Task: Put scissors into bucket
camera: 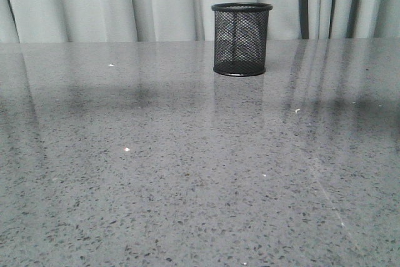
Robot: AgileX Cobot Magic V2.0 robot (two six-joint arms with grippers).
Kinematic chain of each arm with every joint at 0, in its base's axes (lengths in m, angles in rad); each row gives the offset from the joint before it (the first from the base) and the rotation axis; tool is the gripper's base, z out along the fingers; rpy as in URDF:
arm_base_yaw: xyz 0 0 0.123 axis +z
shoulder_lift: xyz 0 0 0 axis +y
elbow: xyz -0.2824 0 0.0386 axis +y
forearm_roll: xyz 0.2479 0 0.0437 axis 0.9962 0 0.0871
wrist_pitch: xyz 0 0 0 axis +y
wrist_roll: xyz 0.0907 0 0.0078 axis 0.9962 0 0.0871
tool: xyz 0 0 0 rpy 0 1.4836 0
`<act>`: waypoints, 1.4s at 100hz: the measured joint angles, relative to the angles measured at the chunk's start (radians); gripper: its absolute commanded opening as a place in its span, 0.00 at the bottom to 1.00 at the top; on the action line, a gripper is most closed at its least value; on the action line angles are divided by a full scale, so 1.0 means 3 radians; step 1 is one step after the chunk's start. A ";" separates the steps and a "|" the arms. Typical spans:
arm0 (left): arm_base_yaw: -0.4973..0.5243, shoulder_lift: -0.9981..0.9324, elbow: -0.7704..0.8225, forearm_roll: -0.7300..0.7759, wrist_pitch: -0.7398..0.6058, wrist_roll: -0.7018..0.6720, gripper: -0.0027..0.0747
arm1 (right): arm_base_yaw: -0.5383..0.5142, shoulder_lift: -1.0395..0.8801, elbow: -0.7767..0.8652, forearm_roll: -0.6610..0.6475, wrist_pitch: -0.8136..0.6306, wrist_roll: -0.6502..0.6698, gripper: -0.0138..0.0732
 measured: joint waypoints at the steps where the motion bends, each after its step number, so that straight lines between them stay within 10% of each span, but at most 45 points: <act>1: -0.0012 0.0000 -0.0006 0.0000 0.0000 0.0000 0.18 | 0.0000 0.0026 -0.0029 0.0021 0.0024 -0.0001 0.10; 27: -0.0165 0.0000 -0.0044 -0.0013 0.0008 0.0000 0.18 | 0.0021 0.0492 -0.0566 0.0112 0.0487 -0.0054 0.15; 60: -0.0179 0.0000 -0.0044 -0.0013 0.0008 0.0000 0.18 | 0.0166 0.0887 -0.0789 0.0414 0.0618 -0.0054 0.63; 140: -0.0179 0.0000 -0.0044 -0.0013 0.0008 0.0000 0.18 | 0.0517 0.1393 -0.0934 0.1037 0.0712 -0.0113 0.57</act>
